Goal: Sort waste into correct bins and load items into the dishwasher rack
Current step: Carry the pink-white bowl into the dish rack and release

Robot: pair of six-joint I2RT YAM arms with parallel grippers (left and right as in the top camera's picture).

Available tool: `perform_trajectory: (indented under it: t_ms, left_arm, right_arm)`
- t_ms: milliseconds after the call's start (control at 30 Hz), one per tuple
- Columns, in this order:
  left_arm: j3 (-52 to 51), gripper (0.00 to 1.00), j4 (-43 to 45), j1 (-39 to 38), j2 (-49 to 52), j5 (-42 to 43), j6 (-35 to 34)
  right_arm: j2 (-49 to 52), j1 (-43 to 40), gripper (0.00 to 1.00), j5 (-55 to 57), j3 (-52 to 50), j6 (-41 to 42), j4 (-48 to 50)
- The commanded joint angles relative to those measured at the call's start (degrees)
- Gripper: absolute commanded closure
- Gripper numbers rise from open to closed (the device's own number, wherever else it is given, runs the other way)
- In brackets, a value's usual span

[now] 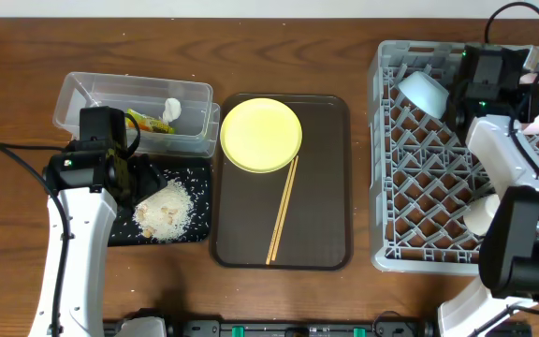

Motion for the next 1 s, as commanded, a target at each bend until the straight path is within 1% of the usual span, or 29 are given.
perform_trajectory:
  t_ms: [0,100,233,300,333,433,500,567,800,967]
  left_arm:
    - [-0.2,0.11,-0.3,0.2,-0.3,-1.1,-0.9]
    - [-0.2,0.11,-0.3,0.2,-0.3,-1.1,-0.9]
    - [-0.2,0.11,-0.3,0.2,-0.3,-1.1,-0.9]
    - [-0.2,0.11,-0.3,0.2,-0.3,-1.1,-0.9]
    - [-0.2,0.11,-0.3,0.2,-0.3,-1.1,-0.9]
    - [-0.2,0.11,-0.3,0.2,-0.3,-1.1,-0.9]
    - [-0.2,0.11,-0.3,0.2,-0.3,-1.1,-0.9]
    - [-0.2,0.11,-0.4,0.2,-0.3,-1.1,-0.9]
    - [-0.2,0.11,-0.4,0.2,-0.3,-1.1,-0.9]
    - [-0.2,0.11,-0.4,0.2,-0.3,-1.1,-0.9]
  right_arm:
    - [1.1,0.8,0.99,-0.3,0.3,1.2,0.2]
    - [1.4,1.3,0.99,-2.3,0.3,1.2,0.2]
    - [1.5,2.1,0.98,-7.6,0.3,1.2,-1.4]
    - [1.5,2.7,0.92,-9.6,0.3,1.2,-2.5]
    - [1.5,3.1,0.87,-10.8,0.3,1.6,-3.2]
    - [1.5,4.2,0.78,-14.0,0.3,4.3,-5.4]
    - [1.5,4.8,0.73,-15.9,0.3,6.1,-6.9]
    - [1.5,5.2,0.70,-17.3,0.3,8.5,-8.3]
    - [1.1,6.3,0.71,-20.0,0.3,15.0,-13.4]
    - [-3.2,6.5,0.56,-25.6,0.3,17.6,-16.8]
